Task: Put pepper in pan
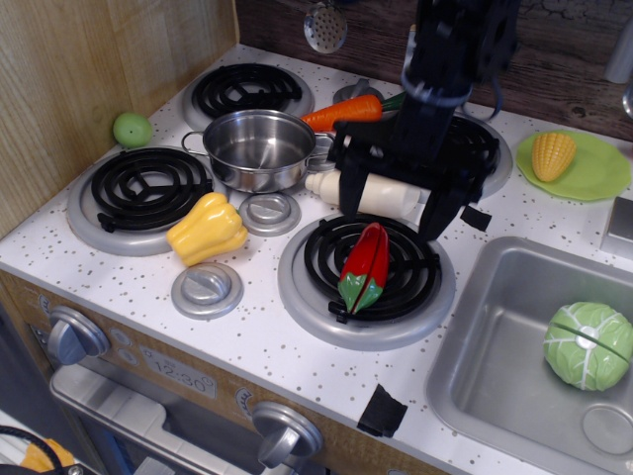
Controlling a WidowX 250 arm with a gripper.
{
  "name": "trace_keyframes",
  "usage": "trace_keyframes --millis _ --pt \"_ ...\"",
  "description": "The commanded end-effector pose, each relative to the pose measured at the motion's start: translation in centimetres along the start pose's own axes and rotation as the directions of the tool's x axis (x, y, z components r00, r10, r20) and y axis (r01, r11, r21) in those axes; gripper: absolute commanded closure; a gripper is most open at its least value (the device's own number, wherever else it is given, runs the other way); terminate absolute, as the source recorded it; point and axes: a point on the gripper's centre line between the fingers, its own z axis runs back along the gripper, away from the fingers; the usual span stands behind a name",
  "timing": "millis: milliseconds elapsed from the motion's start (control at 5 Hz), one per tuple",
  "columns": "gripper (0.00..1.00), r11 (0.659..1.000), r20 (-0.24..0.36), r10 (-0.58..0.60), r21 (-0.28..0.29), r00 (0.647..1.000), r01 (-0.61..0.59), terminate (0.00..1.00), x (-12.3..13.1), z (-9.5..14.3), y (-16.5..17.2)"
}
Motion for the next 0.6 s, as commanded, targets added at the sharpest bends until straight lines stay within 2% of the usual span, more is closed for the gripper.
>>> trace_keyframes --millis 0,400 --pt "0.00 0.999 0.062 0.015 0.039 0.998 -0.017 0.00 -1.2 -0.6 0.7" --pt "0.00 0.993 0.119 0.083 -0.098 0.989 -0.072 0.00 -2.3 -3.1 1.0"
